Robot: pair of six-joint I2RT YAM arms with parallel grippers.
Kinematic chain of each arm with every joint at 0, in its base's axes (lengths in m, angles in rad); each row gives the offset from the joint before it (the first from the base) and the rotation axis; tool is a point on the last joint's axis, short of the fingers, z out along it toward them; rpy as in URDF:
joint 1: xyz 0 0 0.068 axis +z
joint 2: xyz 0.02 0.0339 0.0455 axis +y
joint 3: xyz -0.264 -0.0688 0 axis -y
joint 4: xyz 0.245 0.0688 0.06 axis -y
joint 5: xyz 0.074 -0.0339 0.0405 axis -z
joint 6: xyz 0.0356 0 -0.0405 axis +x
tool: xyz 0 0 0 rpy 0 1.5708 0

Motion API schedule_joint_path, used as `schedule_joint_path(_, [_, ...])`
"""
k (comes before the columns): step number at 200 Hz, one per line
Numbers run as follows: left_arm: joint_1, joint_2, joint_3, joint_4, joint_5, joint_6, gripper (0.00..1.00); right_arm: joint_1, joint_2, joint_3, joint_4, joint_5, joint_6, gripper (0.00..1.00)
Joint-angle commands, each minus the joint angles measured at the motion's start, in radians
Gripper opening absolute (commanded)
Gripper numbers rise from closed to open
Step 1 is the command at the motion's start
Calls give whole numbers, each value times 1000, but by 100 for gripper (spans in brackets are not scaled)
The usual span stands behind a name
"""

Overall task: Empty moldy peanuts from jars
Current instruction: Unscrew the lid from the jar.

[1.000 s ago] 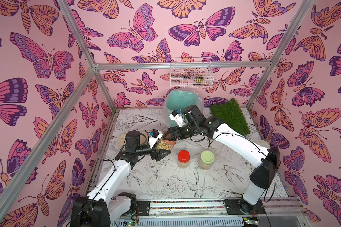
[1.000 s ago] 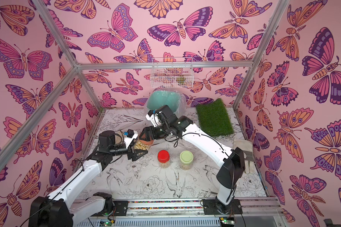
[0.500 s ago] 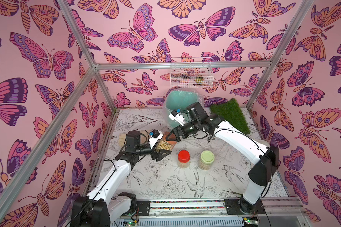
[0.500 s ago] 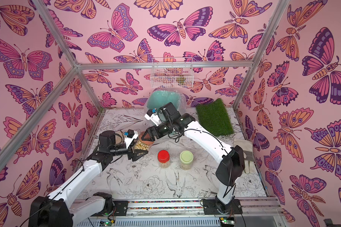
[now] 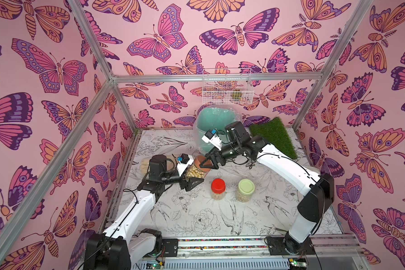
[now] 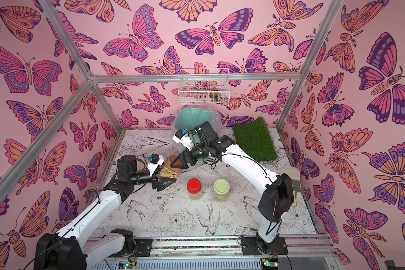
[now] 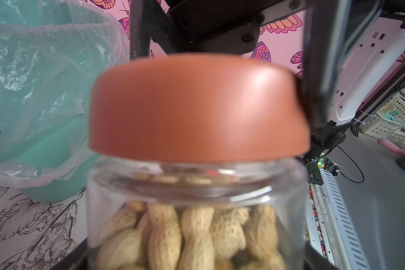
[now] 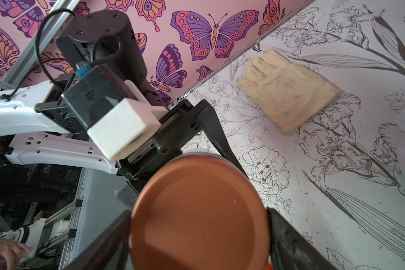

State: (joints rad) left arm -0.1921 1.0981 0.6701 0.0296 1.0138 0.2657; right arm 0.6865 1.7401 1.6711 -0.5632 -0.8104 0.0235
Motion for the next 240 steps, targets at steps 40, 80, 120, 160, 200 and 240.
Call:
schedule_joint_path(40, [11,5,2,7,40,0,0,-44,-98,-59,97,-52,-171,0])
schedule_joint_path(80, [11,6,4,7,48,-5,0,-51,-47,1,-8,-130,-345,0])
schedule_joint_path(120, [11,11,5,6,59,-10,0,-62,22,111,-178,-171,-552,0])
schedule_joint_path(160, [10,20,6,0,67,-6,0,-67,69,207,-256,-188,-631,0])
schedule_joint_path(200, [10,25,9,0,63,-1,0,-66,120,306,-350,-210,-636,2])
schedule_joint_path(240, [11,16,5,1,18,13,0,-65,54,200,-179,-199,-458,0])
